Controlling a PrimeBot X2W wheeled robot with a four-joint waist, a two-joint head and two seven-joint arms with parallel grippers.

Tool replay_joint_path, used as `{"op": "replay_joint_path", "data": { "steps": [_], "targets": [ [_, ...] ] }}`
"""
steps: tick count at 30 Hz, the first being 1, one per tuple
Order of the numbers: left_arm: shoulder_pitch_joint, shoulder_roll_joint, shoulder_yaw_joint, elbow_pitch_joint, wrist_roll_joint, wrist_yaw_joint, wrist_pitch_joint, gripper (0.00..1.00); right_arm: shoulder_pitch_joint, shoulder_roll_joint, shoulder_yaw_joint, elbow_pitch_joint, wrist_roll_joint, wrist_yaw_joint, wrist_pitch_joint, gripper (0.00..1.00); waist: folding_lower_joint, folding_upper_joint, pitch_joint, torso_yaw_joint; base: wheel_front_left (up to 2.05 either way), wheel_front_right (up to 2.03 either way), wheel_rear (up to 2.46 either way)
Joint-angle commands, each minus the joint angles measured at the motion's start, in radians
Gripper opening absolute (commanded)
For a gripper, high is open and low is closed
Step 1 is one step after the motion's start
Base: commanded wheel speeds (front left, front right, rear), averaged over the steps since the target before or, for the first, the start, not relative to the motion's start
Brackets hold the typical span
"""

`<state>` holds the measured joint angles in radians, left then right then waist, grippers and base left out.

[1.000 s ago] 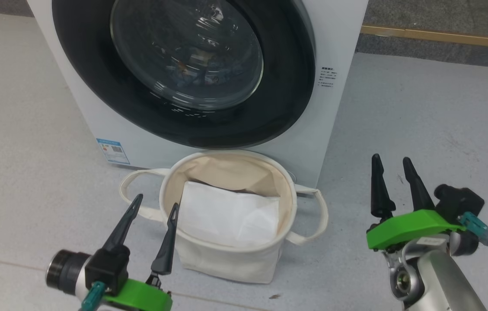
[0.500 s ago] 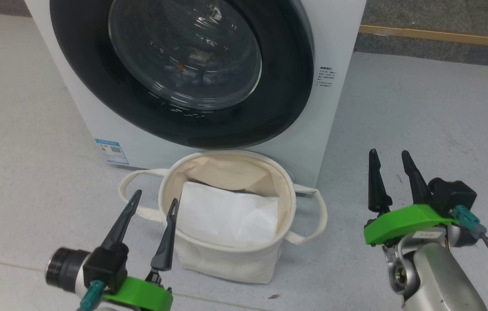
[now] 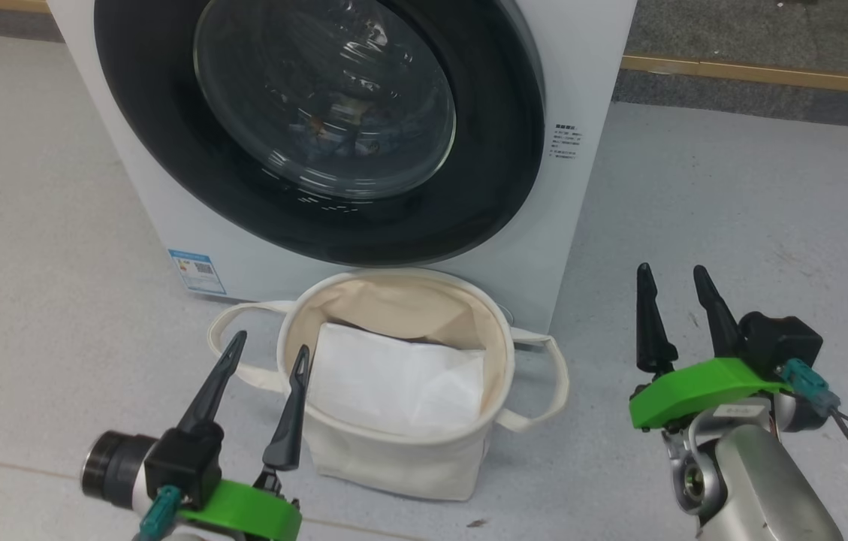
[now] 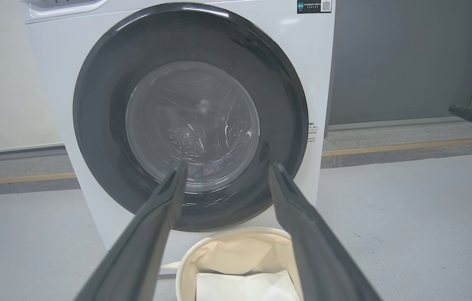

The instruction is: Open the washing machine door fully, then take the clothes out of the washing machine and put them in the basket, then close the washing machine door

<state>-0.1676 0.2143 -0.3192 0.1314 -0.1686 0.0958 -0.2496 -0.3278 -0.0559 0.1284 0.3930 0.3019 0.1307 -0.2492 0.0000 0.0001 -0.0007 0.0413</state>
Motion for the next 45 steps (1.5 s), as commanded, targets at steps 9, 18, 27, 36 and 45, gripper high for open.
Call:
{"op": "replay_joint_path", "data": {
  "steps": [9,18,27,36,45],
  "targets": [
    [-0.028,-0.007,0.050,-0.013,0.015,-0.012,-0.012,1.00,-0.031,0.006,0.028,-0.033,-0.011,0.000,-0.012,1.00,0.0000,-0.0001,-0.010,-0.002,0.00,0.00,0.00],
    [-0.027,-0.016,0.053,-0.005,0.023,-0.021,-0.012,1.00,-0.025,0.006,0.033,-0.037,-0.046,0.000,-0.013,1.00,0.0000,-0.0001,-0.006,0.000,0.00,0.00,0.00],
    [-0.041,-0.023,0.056,-0.007,0.032,-0.022,-0.012,1.00,-0.030,0.006,0.047,-0.072,-0.086,0.000,-0.013,0.00,0.0000,-0.0001,0.041,0.010,0.00,0.00,0.00],
    [-0.070,-0.033,0.056,-0.017,0.042,-0.022,-0.012,1.00,-0.079,0.006,0.031,-0.113,0.346,0.000,0.020,0.00,0.0000,-0.0001,0.123,0.017,0.00,0.00,0.00],
    [-0.141,-0.051,0.050,-0.040,0.058,-0.029,-0.012,1.00,-0.311,0.006,-0.113,-0.035,1.042,0.000,0.239,0.00,0.0000,-0.0001,0.250,0.024,0.00,0.00,0.00]
  ]
}}
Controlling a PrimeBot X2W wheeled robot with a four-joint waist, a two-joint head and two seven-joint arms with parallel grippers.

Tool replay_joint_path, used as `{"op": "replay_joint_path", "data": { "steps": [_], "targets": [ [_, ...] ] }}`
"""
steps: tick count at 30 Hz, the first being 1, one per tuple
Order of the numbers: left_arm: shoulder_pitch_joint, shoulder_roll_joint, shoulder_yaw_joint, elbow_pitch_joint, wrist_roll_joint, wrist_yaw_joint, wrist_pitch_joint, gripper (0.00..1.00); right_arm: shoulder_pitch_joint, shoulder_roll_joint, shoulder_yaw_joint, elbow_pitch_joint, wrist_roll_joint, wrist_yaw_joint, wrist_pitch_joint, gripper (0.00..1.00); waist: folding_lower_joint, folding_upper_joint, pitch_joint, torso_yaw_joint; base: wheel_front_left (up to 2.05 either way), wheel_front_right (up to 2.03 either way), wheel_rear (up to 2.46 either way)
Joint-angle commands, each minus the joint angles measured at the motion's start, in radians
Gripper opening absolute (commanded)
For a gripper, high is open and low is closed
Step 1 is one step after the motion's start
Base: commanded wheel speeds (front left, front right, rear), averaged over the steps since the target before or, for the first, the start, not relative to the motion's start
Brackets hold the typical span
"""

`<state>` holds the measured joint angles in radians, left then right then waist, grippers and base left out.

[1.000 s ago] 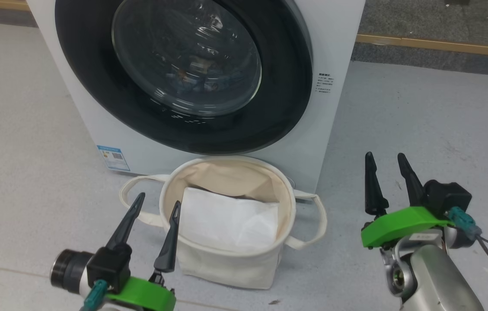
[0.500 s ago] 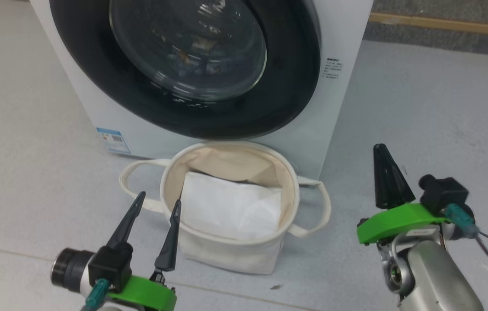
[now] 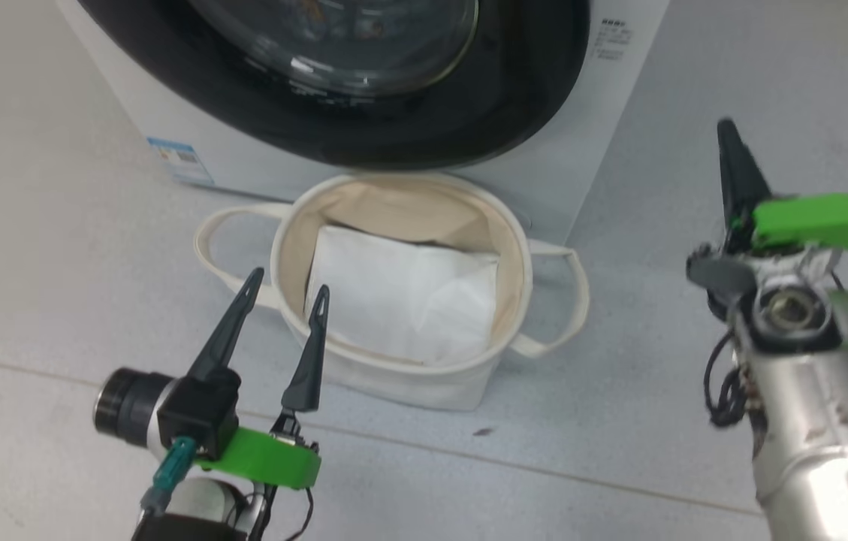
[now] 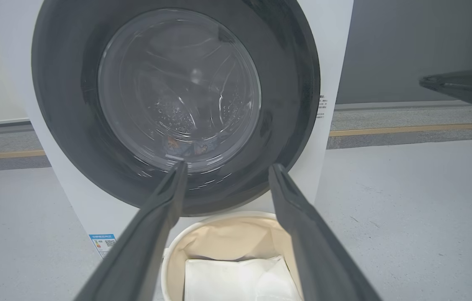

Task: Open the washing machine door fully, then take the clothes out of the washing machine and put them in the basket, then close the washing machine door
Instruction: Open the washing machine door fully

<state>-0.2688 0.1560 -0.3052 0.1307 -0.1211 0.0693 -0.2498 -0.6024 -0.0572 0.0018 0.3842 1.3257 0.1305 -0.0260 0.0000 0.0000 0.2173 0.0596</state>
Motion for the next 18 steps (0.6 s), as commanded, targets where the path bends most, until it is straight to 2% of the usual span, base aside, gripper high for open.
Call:
{"op": "replay_joint_path", "data": {
  "steps": [1,9,18],
  "targets": [
    [-0.048,0.006,0.036,-0.041,0.012,-0.003,-0.012,1.00,-0.066,0.007,-0.001,-0.014,0.067,0.000,0.050,0.00,0.0000,0.0000,0.045,0.008,0.00,0.00,0.00],
    [-0.091,-0.008,0.030,-0.032,0.022,-0.012,-0.012,1.00,-0.255,-0.006,-0.085,0.103,0.299,0.000,0.256,0.00,0.0000,0.0000,0.111,0.029,0.00,0.00,0.00],
    [-0.145,-0.032,0.017,-0.010,0.029,-0.018,-0.012,1.00,-0.433,-0.048,-0.075,0.262,0.422,0.000,0.430,0.00,0.0000,0.0000,0.195,0.057,0.00,0.00,0.00]
  ]
}}
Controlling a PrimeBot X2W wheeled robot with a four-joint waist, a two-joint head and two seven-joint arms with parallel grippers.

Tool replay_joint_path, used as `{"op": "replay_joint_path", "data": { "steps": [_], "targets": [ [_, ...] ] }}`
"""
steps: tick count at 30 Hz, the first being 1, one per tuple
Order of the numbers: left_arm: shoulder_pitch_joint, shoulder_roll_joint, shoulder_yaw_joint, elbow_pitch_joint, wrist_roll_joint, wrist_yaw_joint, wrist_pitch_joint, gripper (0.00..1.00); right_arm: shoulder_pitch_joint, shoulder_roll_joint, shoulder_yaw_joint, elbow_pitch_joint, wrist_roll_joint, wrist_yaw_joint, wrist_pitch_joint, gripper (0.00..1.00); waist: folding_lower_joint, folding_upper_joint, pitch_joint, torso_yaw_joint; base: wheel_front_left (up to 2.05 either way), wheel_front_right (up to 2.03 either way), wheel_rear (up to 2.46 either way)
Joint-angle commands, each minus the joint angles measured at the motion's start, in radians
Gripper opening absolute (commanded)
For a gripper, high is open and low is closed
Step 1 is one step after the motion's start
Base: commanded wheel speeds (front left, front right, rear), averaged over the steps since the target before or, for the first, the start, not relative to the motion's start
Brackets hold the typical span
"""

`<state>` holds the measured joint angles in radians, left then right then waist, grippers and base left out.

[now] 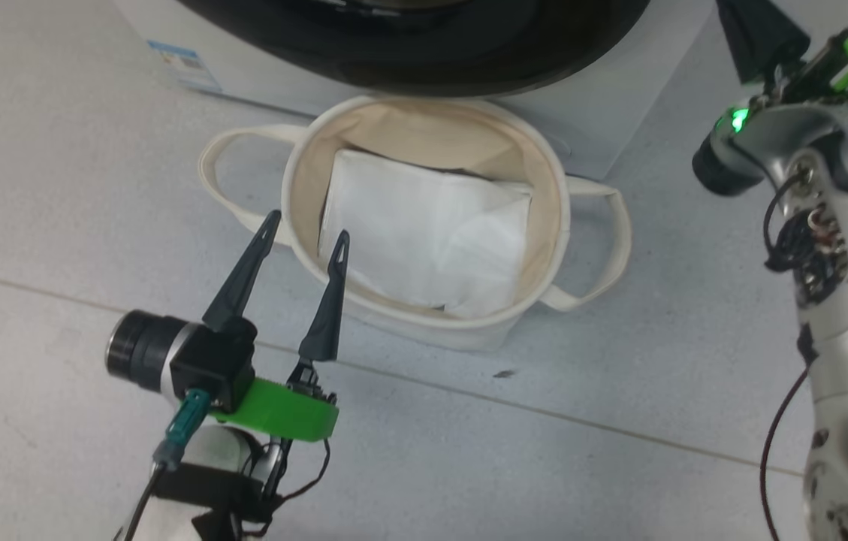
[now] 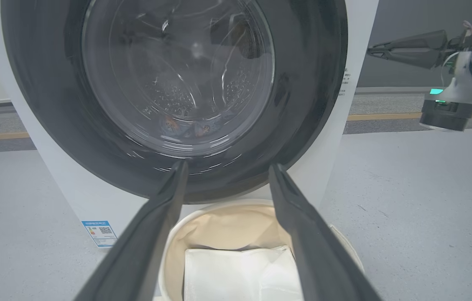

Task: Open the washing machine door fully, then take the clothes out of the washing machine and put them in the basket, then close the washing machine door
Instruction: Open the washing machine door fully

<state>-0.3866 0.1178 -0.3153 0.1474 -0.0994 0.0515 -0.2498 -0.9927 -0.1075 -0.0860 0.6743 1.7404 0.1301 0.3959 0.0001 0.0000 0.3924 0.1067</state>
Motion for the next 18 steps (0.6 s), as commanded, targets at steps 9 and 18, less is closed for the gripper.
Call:
{"op": "replay_joint_path", "data": {
  "steps": [9,18],
  "targets": [
    [-0.074,-0.022,0.010,-0.017,0.010,-0.003,-0.012,1.00,-0.174,-0.042,0.034,0.064,0.030,0.001,0.043,0.00,-0.0001,0.0000,0.099,0.041,0.00,0.00,0.00],
    [-0.088,-0.034,0.011,-0.013,0.012,-0.005,-0.012,1.00,-0.244,-0.055,0.060,0.133,0.039,0.001,0.065,0.00,-0.0001,0.0000,0.123,0.061,0.00,0.00,0.00]
  ]
}}
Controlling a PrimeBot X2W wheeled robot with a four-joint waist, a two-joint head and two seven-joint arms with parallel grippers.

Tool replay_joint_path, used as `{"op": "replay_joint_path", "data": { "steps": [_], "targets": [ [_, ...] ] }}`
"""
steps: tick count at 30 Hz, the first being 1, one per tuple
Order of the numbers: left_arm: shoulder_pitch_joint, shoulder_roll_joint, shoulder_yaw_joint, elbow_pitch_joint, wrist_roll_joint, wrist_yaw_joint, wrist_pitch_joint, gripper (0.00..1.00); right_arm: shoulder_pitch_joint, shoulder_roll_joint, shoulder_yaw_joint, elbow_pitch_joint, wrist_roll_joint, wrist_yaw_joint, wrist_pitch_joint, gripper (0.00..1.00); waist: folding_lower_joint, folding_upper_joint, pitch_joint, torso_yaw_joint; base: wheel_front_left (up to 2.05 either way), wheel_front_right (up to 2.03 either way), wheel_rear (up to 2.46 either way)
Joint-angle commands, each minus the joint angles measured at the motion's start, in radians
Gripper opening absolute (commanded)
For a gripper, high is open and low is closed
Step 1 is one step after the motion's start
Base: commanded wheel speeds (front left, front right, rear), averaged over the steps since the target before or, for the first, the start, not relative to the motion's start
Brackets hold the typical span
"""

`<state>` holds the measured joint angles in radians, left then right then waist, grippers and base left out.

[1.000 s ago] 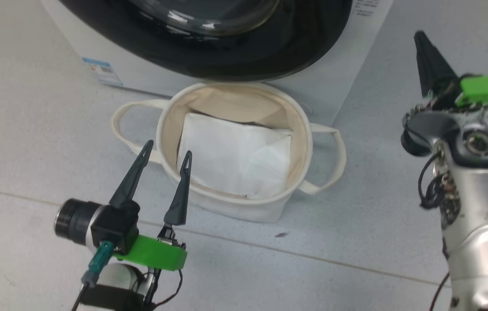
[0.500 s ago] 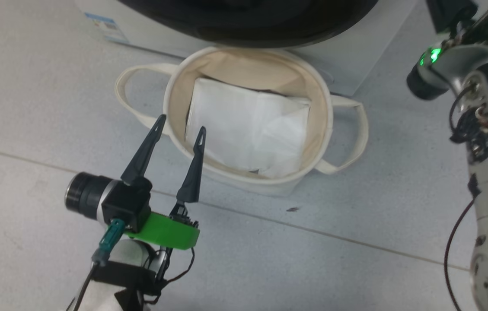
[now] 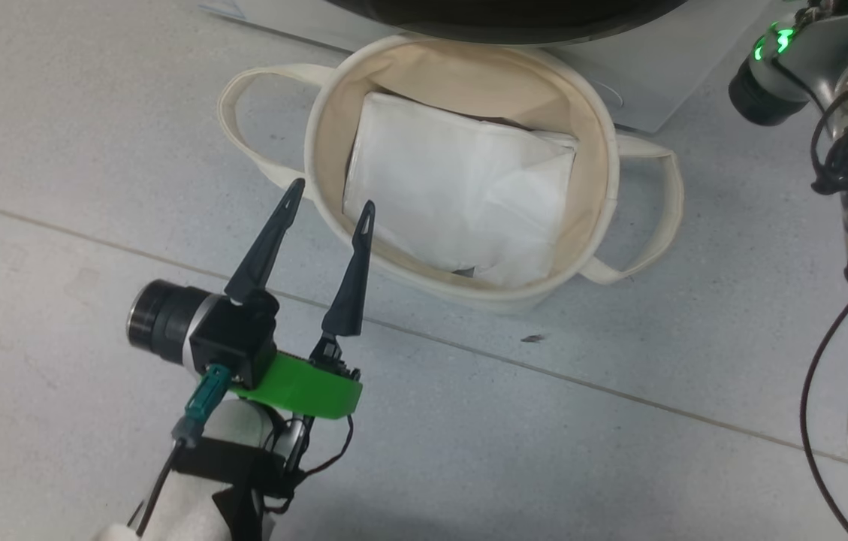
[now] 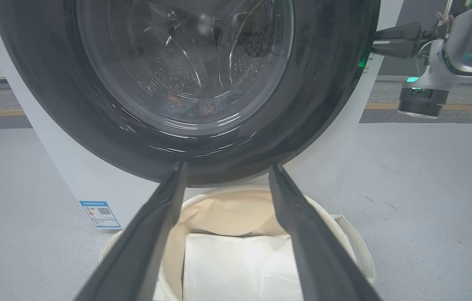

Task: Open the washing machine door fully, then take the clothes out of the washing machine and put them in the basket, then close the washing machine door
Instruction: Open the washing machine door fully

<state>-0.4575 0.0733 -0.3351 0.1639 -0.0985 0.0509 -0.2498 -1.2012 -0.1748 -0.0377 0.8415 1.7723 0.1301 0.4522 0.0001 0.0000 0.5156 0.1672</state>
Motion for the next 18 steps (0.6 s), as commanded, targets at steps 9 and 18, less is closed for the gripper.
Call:
{"op": "replay_joint_path", "data": {
  "steps": [9,18],
  "targets": [
    [-0.029,-0.001,0.028,-0.033,0.011,-0.008,-0.012,1.00,-0.095,0.019,0.056,0.039,0.020,0.001,0.068,0.00,-0.0001,0.0000,0.021,0.020,0.00,0.00,0.00],
    [-0.013,-0.007,0.039,-0.020,0.011,-0.011,-0.012,1.00,0.013,0.043,0.156,0.015,-0.053,0.001,0.096,0.00,-0.0001,0.0000,-0.030,0.019,0.00,0.00,0.00]
  ]
}}
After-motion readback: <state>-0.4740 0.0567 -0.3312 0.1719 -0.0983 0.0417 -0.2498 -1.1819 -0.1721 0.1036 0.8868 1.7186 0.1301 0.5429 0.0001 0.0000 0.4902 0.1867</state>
